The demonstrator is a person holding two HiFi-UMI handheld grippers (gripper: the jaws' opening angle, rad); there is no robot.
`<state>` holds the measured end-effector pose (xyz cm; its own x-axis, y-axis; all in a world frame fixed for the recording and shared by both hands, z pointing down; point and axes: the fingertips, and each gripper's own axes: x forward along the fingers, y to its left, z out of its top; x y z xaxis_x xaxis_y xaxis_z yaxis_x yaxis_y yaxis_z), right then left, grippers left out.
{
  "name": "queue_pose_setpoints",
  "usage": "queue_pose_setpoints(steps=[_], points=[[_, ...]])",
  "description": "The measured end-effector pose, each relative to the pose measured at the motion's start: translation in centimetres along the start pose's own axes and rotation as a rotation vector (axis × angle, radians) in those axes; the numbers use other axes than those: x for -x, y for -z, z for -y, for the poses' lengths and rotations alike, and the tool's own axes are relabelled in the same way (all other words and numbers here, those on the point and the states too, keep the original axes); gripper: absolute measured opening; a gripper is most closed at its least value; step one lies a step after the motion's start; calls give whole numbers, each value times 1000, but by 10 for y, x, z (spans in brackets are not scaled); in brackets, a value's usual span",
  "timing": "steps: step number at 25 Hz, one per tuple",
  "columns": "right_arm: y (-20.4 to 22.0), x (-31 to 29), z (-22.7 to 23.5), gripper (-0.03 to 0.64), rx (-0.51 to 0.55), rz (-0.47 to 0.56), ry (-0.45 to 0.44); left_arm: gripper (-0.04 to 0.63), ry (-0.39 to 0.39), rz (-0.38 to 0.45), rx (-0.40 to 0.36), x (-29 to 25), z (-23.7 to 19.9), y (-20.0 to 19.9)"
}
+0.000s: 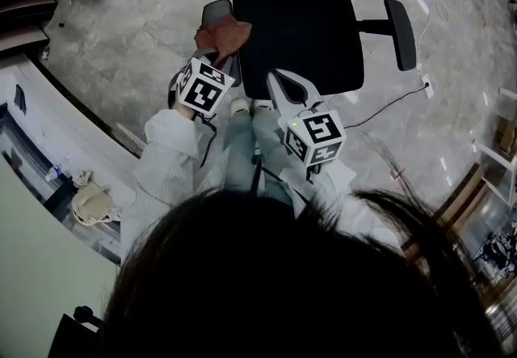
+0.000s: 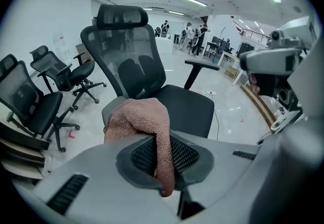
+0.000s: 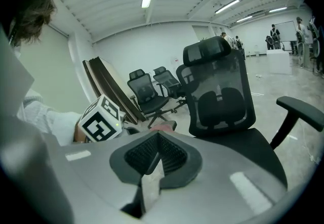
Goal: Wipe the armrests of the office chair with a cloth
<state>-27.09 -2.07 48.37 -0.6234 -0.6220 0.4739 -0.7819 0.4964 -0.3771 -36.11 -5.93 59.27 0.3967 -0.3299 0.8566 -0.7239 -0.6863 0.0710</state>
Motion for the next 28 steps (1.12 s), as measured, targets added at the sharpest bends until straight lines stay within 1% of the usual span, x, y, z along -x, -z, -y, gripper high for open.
queue_pose_setpoints(steps=[2,4,6,9,12,14,16,18,20,22,25,26,28], points=[[-4,3,-1,2,1,8,-10,38,5,11,15,9,19,12],[-7,6,-3,2,1,16,-18,38,3,18,13,17,38,23],[-8,10,-4,2,3,21,-24,38,12,12,-11,24,58,33],[-9,14,-7,2,4,25,-32,38,50,-15,-44,32,85,48],[-10,19,-12,2,4,33,-37,38,22,-1,-10,34,89,60],[-10,21,-13,2,1,34,-37,38,7,11,25,34,83,60],[-7,20,-11,2,-7,28,-36,38,6,8,33,32,72,53],[-4,18,-7,2,-17,16,-34,39,33,-3,27,29,64,43],[1,17,-4,2,-28,4,-32,40,52,5,32,26,56,33],[6,14,-4,2,-35,-8,-31,40,32,35,63,25,38,22],[10,9,-2,2,-42,-24,-27,40,-3,46,154,16,1,11],[10,8,0,2,-45,-28,-22,40,-15,47,173,13,-11,5],[11,7,4,2,-51,-35,-13,40,-54,57,184,8,-38,-9]])
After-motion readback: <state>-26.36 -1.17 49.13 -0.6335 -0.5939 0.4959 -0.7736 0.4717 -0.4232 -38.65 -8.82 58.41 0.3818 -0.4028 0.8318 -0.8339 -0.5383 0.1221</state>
